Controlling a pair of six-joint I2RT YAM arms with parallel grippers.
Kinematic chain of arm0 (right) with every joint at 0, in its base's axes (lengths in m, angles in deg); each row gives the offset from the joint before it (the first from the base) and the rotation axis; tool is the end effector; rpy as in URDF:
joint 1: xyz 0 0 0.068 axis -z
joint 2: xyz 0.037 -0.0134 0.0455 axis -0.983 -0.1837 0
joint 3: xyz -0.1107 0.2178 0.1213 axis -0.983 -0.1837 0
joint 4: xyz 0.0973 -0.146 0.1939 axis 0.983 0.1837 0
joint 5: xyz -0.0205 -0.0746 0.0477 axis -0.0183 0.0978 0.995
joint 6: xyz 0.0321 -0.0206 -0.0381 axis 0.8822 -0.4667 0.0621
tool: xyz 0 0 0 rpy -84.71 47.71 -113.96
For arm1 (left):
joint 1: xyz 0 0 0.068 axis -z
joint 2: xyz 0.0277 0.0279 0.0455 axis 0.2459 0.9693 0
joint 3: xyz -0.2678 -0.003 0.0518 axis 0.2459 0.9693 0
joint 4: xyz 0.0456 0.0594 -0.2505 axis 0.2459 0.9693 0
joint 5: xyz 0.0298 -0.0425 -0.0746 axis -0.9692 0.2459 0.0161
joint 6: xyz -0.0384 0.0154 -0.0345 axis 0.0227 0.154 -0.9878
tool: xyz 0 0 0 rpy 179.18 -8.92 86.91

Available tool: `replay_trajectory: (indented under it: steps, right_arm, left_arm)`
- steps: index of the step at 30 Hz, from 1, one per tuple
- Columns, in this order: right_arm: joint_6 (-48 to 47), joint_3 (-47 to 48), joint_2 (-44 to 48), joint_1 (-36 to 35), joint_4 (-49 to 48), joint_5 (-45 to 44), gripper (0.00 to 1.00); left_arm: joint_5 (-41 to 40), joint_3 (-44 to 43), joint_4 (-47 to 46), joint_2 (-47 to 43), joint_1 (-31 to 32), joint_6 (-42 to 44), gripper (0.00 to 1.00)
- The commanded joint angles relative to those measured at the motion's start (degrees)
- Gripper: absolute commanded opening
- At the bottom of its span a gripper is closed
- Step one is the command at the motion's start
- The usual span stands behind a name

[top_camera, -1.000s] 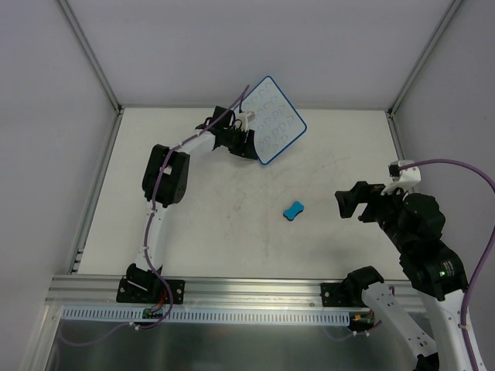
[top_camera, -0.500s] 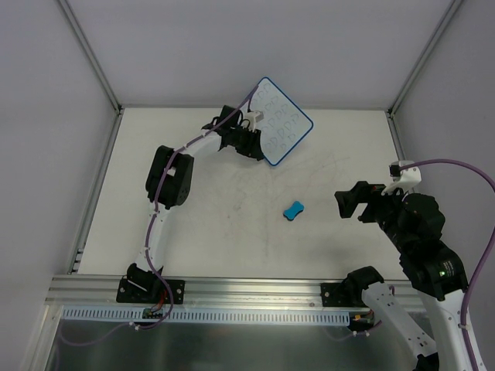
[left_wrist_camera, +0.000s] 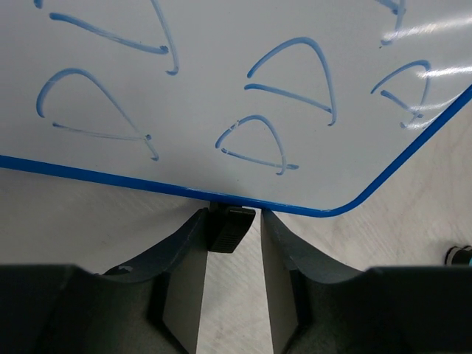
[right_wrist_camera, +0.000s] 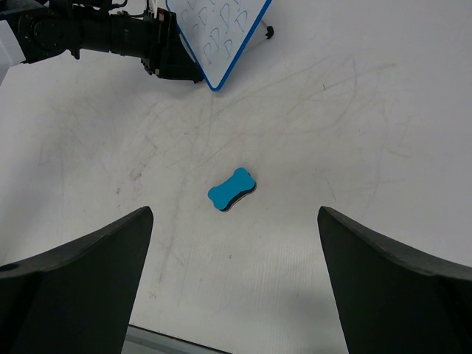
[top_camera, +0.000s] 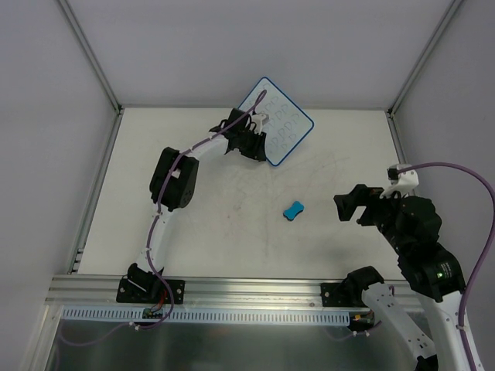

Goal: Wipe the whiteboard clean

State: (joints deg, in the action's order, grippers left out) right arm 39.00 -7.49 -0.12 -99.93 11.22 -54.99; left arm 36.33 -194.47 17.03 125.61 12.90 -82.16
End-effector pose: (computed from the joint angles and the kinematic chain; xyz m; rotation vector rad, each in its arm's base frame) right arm 0.0739 0.0253 0.3813 -0.2568 1.7862 0.2154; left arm 0.4723 -0.2605 0.1646 0.7283 2.1723 -0.8203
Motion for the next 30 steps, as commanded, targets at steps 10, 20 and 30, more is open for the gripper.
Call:
replay_trajectory:
  steps: [10,20,30]
  right_arm:
    - [1.6,-0.6,3.1,-0.2,0.4,0.3,0.99]
    - [1.2,-0.9,3.4,-0.2,0.7,0.9,0.99]
    - [0.2,-2.2,3.9,-0.2,0.7,1.7,0.99]
  left_arm:
    - [-4.3,0.9,-0.7,-2.8,1.8,-2.7,0.11]
    - [-9.0,10.6,-0.7,-8.7,3.6,-2.3,0.00]
    - [-16.4,22.6,-0.8,-16.8,10.4,-9.6,0.00]
